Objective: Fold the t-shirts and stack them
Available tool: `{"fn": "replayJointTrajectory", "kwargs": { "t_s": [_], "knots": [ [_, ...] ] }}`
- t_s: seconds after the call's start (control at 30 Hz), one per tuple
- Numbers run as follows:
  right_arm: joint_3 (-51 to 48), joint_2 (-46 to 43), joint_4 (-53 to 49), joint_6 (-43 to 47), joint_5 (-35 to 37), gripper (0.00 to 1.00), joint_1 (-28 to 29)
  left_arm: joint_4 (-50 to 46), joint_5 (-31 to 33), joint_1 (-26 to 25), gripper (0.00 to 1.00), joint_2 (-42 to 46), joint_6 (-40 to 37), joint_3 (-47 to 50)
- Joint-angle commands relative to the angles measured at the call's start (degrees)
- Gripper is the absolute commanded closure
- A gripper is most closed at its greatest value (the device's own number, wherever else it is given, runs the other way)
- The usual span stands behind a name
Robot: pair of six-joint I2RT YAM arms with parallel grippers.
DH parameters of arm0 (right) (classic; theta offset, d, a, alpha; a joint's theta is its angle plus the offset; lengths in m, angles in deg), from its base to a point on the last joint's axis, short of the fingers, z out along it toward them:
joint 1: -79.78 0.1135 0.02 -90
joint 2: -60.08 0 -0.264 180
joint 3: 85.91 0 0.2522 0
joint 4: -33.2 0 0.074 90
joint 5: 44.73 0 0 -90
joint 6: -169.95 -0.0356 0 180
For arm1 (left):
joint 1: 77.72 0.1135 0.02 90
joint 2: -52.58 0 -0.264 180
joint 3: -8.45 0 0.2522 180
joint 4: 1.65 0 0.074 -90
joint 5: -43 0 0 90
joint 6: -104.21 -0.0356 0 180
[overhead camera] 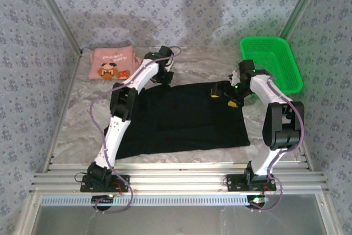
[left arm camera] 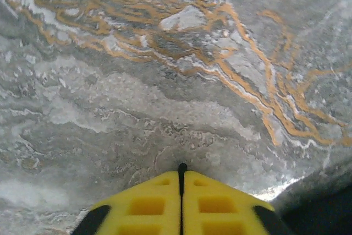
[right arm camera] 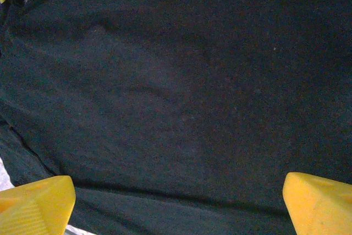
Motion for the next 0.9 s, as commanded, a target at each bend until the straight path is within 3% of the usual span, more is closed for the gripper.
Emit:
{"fn": "replayJointTrajectory", "kwargs": {
  "t_s": [0.0,0.27,0.57,0.87],
  "knots": [
    [1.22,1.06,0.29,-0.59,-0.29,0.01,-1.41,-6.08,-2.40,-1.50,1.00,-0.74,-0.32,2.86],
    [3.77,3.37,0.34,-2.32,2.50,0.02,-2.44,-4.04,0.03,1.66,1.00,6.99,0.75,4.52],
    [8.19,6.60,0.01,-5.08,6.69,0.03,-3.94,2.50,1.71,5.55,1.00,19.38,-0.05,14.07],
    [18.69,14.47,-3.44,-7.88,13.41,0.03,-5.30,3.70,2.74,7.24,1.00,22.90,-2.22,15.59]
  ]
}}
